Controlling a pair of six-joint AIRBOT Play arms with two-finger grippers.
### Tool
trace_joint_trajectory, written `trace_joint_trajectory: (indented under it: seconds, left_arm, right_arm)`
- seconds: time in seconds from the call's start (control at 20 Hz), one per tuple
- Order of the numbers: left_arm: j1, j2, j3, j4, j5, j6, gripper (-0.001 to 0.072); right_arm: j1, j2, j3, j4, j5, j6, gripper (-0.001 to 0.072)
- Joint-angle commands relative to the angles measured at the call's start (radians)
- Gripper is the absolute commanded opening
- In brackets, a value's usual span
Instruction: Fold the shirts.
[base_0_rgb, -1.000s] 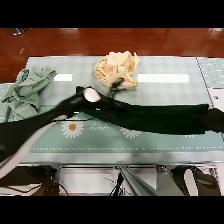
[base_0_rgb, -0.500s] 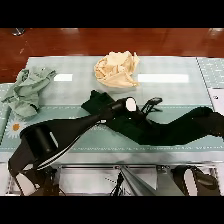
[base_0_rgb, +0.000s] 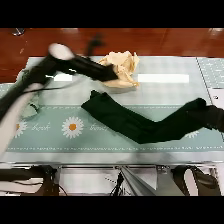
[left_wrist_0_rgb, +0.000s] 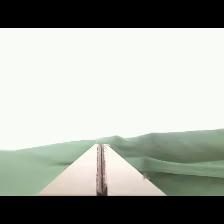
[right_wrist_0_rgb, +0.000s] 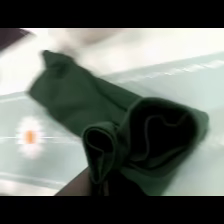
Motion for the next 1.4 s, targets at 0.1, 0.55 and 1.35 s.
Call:
trace_joint_trajectory:
  seconds: [0.1, 0.55, 1.35]
  left_arm:
    - [0.355, 0.417, -0.288, 0.072, -0.006, 0.044, 0.0016]
    - [0.447, 0.726, -0.671, 0.072, 0.011, 0.062, 0.0017]
    - [0.447, 0.723, -0.820, 0.072, 0.039, 0.062, 0.0017]
  right_arm:
    - [0.041, -0.152, 0.003, 0.266, -0.152, -0.121, 0.0020]
    - [0.814, -0.754, 0.293, 0.161, -0.568, -0.150, 0.0020]
    - [0.921, -1.284, 0.622, 0.230, -0.721, -0.179, 0.0574]
